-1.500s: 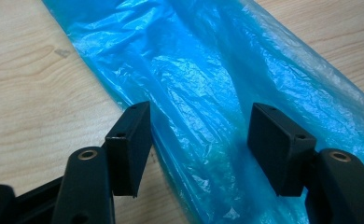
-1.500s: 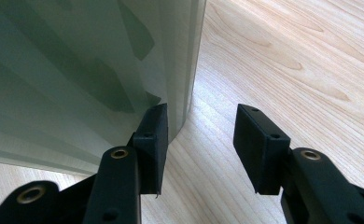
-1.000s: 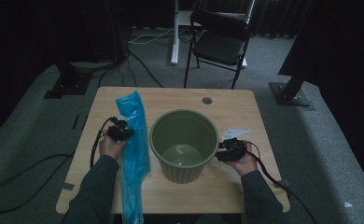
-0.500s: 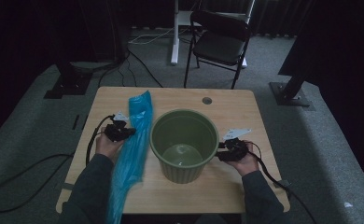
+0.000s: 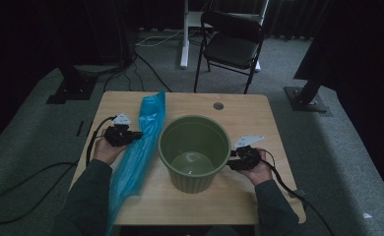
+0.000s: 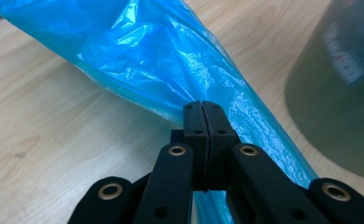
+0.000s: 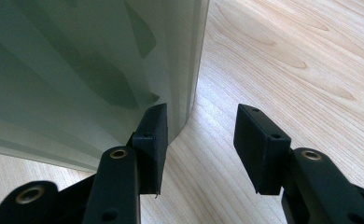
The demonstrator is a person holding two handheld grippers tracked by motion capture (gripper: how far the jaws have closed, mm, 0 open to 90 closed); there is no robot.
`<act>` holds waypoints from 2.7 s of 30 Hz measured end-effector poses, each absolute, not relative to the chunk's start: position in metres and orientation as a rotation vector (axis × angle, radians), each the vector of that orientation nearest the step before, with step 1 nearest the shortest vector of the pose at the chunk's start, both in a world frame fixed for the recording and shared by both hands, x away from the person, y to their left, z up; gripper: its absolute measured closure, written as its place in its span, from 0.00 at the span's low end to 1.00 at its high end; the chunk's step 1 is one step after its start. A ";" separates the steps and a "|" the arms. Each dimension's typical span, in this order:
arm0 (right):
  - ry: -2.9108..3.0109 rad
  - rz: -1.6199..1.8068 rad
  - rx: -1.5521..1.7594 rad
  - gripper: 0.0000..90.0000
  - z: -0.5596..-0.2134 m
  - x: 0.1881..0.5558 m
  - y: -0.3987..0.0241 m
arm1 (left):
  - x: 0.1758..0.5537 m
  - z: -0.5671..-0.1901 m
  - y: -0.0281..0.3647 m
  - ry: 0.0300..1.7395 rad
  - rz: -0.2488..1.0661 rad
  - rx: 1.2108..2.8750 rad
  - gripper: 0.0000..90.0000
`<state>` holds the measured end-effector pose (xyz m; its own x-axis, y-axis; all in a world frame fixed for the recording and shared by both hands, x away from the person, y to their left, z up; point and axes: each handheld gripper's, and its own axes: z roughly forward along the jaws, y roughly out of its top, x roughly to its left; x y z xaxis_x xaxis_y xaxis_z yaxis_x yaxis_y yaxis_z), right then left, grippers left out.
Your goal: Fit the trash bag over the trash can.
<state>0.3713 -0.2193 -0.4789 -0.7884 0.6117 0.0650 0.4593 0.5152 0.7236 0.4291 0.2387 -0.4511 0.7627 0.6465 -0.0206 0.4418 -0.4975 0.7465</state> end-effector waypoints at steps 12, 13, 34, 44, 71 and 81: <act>2.557 1.141 0.915 0.60 -0.479 0.372 -0.220 | 0.420 -0.418 0.235 0.660 0.271 2.168 0.99; 2.558 1.140 0.914 0.60 -0.479 0.372 -0.220 | 0.420 -0.416 0.235 0.649 0.266 2.166 0.99; 2.547 1.137 0.918 0.59 -0.477 0.374 -0.223 | 0.398 -0.377 0.247 0.509 0.237 2.139 0.99; 2.539 1.152 0.914 0.59 -0.476 0.378 -0.224 | 0.385 -0.352 0.251 0.447 0.252 2.111 0.99; 2.542 1.150 0.914 0.59 -0.476 0.379 -0.223 | 0.355 -0.321 0.223 0.207 0.191 2.156 0.99; 2.538 1.154 0.916 0.59 -0.475 0.379 -0.223 | 0.340 -0.323 0.213 0.117 0.139 2.206 0.99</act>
<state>0.3790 -0.2231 -0.4751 -0.7860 0.6148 0.0652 0.4534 0.5015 0.7369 0.3396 0.2135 -0.3235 0.9892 0.1346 0.0579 0.0340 -0.5949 0.8031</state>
